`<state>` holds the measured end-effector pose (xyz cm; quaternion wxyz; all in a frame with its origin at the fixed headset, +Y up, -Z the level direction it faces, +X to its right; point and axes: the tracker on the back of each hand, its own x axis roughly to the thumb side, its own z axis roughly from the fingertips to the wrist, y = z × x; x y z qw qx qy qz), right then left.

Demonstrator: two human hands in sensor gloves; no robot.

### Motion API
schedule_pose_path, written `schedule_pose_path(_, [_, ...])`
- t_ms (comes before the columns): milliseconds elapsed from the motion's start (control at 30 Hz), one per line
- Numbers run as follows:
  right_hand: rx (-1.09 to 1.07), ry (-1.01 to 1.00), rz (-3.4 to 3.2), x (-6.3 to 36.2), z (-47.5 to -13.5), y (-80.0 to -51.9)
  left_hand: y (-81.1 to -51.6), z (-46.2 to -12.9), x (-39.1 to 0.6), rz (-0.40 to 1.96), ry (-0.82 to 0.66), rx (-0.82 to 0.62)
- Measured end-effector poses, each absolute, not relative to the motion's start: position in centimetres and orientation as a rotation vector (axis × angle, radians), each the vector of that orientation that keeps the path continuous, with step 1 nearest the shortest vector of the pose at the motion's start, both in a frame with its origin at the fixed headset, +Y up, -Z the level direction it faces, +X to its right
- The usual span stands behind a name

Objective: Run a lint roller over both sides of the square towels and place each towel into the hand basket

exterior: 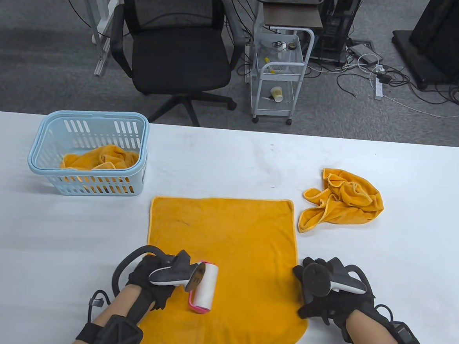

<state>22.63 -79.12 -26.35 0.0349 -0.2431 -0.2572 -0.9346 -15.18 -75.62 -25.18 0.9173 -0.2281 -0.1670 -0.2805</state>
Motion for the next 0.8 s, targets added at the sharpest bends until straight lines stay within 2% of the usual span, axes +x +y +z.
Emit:
schedule_pose_path(167, [-0.747,-0.79,-2.873,22.6,-26.4,-79.1,-75.9,-25.9,-21.4,-0.63,-0.14,-0.493])
schedule_pose_path(367, [-0.747,-0.79,-2.873,22.6,-26.4,-79.1,-75.9,-26.2,-25.1,-0.644,-0.033,-0.498])
schedule_pose_path(567, [-0.736,-0.798,-2.889,22.7,-26.3,-79.2,-75.7,-26.0,-27.2,-0.403,-0.067,-0.488])
schedule_pose_path(800, [-0.739,-0.802,-2.894,22.7,-26.4,-79.2,-75.1,-26.4,-29.7,-0.173,0.026,-0.297])
